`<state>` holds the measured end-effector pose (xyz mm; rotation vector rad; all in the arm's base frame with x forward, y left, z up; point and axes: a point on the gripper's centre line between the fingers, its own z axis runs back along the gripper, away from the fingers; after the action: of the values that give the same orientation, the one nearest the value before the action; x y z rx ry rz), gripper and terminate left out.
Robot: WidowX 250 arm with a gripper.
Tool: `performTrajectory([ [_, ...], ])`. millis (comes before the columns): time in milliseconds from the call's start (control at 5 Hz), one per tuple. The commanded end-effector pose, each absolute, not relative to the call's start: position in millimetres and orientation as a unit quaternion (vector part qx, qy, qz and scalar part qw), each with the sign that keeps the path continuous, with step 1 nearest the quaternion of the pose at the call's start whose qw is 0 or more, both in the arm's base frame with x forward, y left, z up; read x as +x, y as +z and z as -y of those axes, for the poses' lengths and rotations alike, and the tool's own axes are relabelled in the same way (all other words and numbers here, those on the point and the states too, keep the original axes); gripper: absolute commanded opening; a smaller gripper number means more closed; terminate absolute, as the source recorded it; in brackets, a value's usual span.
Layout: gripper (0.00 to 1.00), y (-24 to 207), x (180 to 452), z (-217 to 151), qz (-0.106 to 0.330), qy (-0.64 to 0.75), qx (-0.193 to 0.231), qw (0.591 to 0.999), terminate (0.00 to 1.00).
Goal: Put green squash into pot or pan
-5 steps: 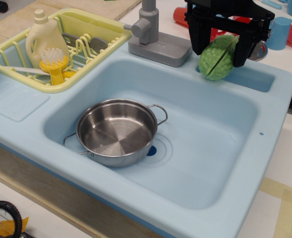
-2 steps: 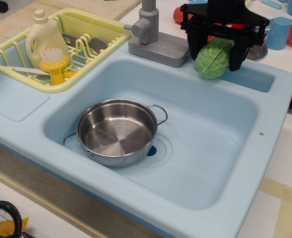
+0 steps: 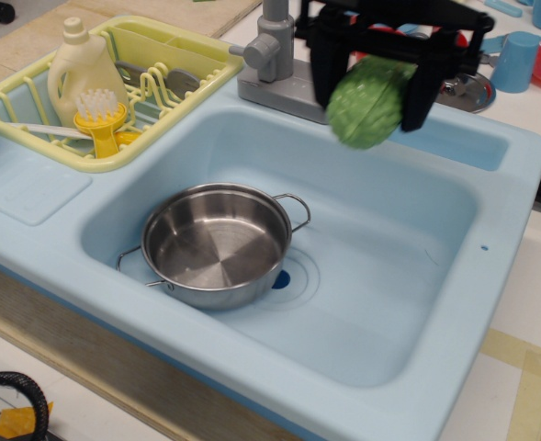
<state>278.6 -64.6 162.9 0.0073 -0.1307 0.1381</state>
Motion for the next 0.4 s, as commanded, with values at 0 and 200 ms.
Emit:
performTrajectory([
  [0,0.00,166,238,37,0.136,0.111,-0.017,0.984,0.00],
  [200,0.00,162,236,23,0.140,0.122,-0.023,0.982,0.00],
])
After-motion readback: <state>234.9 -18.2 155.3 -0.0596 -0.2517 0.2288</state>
